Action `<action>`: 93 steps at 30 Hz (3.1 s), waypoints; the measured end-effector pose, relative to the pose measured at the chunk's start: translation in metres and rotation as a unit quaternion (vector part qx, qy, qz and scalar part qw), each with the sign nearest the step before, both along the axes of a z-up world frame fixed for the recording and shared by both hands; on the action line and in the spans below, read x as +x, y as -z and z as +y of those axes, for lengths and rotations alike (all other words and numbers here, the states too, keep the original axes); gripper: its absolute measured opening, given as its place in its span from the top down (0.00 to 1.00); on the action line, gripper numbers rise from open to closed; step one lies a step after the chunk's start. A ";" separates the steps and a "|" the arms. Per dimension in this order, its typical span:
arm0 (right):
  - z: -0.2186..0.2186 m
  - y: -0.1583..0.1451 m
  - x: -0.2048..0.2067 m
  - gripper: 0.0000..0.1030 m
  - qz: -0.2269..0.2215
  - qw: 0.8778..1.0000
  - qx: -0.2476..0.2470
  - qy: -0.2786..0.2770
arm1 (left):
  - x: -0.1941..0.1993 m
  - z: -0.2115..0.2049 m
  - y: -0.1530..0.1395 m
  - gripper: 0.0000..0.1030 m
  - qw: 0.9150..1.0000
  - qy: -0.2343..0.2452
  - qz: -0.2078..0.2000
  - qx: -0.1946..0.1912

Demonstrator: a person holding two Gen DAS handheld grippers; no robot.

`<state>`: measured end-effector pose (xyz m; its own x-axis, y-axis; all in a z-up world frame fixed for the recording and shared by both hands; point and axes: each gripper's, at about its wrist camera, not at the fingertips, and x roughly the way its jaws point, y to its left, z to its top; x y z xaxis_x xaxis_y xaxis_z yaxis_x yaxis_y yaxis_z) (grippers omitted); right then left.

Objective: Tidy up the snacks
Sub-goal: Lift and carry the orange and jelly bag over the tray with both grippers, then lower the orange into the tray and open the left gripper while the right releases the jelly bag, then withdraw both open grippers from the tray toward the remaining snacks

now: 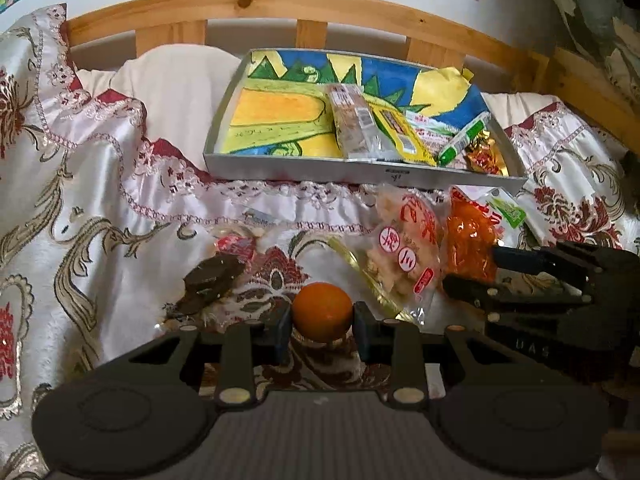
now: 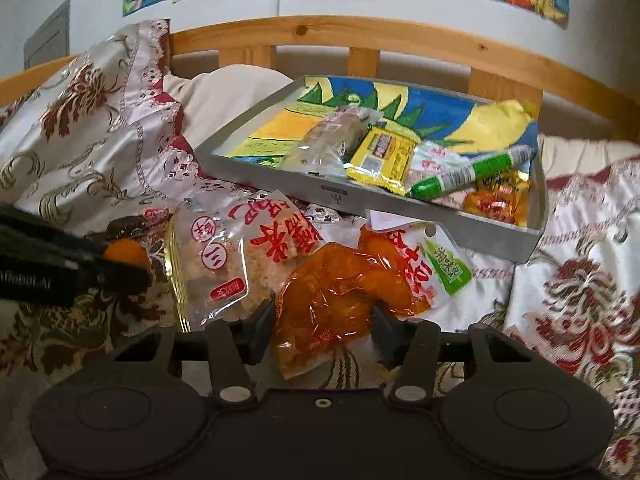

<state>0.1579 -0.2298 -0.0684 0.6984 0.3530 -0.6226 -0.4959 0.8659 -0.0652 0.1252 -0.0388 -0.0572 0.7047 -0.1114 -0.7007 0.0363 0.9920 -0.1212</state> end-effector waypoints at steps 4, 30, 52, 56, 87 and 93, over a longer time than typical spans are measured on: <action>0.004 -0.007 -0.009 0.48 -0.029 0.999 -0.018 -0.009 | 0.004 0.000 -0.009 0.66 1.000 -0.001 -0.015 0.001; -0.051 -0.039 0.092 0.47 -0.111 0.992 0.009 0.064 | 0.194 -0.093 -0.059 0.66 0.997 0.016 -0.077 -0.013; -0.049 -0.009 0.126 0.42 -0.099 0.993 -0.028 0.048 | 0.238 -0.121 -0.018 0.65 0.997 0.039 -0.062 0.009; -0.049 -0.010 0.125 0.38 -0.106 0.993 -0.030 0.046 | 0.238 -0.120 -0.018 0.63 0.998 0.036 -0.059 0.006; -0.052 -0.061 0.051 0.04 -0.136 0.985 0.078 0.065 | 0.115 -0.029 -0.086 0.01 0.991 -0.078 -0.110 -0.007; -0.046 -0.081 0.015 0.01 -0.158 0.980 0.102 0.069 | 0.068 -0.005 -0.094 0.01 0.988 -0.096 -0.120 0.002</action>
